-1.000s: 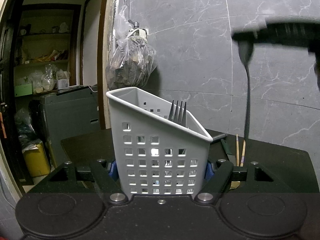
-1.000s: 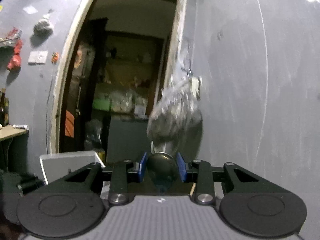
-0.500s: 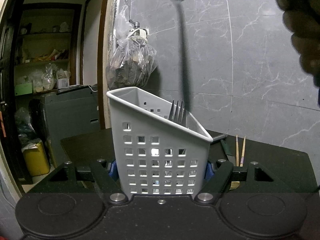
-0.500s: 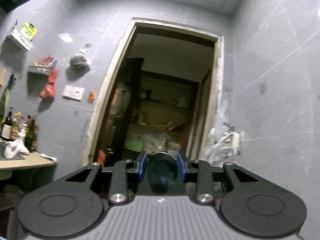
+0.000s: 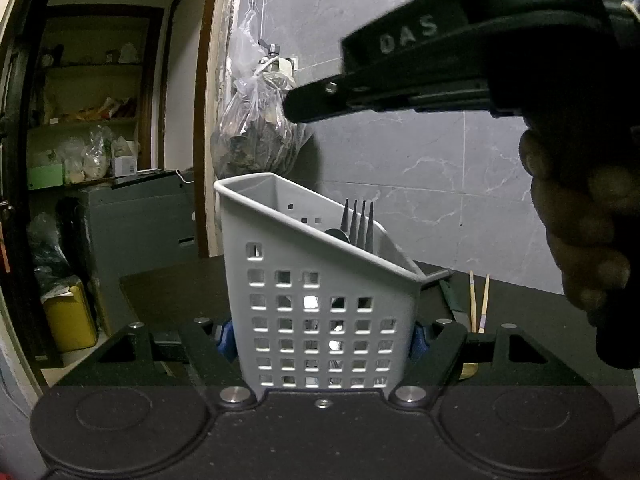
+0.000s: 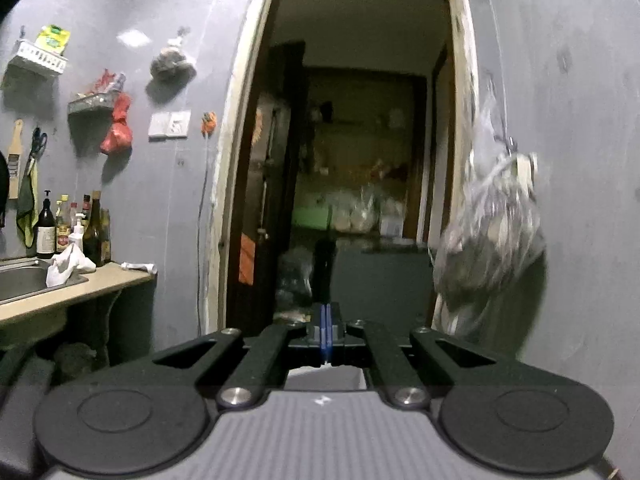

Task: Organize utensils
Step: 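Lower the silver spoon into the basket and open the right tool, then move the right tool back to the utensil pile over the gold spoon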

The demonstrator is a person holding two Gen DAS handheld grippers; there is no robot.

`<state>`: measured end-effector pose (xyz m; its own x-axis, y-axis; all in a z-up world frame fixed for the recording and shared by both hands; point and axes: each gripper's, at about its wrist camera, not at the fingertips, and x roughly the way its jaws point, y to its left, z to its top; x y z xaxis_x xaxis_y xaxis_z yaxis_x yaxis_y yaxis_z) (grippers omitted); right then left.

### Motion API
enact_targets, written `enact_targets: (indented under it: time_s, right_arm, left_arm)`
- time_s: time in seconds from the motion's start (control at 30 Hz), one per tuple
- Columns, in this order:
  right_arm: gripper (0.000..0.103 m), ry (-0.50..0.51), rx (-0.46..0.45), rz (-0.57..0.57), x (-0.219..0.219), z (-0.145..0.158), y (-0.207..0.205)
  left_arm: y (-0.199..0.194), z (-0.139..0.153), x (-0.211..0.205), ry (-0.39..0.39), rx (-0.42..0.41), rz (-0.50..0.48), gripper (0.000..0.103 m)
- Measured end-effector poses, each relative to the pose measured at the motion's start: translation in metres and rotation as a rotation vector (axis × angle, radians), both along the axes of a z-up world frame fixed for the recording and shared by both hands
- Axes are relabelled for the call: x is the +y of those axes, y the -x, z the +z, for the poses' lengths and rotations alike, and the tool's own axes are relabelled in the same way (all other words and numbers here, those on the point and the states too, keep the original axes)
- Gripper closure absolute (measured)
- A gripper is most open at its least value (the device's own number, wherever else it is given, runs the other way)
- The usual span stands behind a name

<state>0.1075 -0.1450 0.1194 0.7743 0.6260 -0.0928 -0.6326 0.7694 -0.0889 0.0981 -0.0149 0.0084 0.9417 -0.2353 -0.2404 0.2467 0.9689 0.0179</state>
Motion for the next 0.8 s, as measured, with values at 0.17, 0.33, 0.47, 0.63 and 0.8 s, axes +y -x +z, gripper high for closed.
enact_targets:
  time_s: [0.17,0.33,0.47,0.63,0.8]
  right_arm:
    - [0.095,-0.057,0.024,-0.010,-0.020,-0.001,-0.006]
    - [0.045,-0.090,-0.014,-0.073,-0.047,0.004,-0.002]
    - [0.024,-0.095,0.025,-0.159,-0.072,-0.006,-0.002]
    - [0.010,-0.082,0.119,-0.244,-0.095,-0.032,-0.007]
    - [0.001,-0.075,0.219,-0.298,-0.114,-0.063,-0.008]
  left_arm:
    - [-0.001,0.000,0.000,0.000,0.001,0.000,0.027]
    - [0.000,0.000,0.000,-0.001,0.000,0.000,0.027]
    - [0.000,0.000,0.000,-0.001,0.001,0.001,0.027]
    - [0.000,0.000,0.000,-0.002,0.000,0.000,0.027]
    - [0.000,0.000,0.000,-0.001,0.000,0.001,0.027]
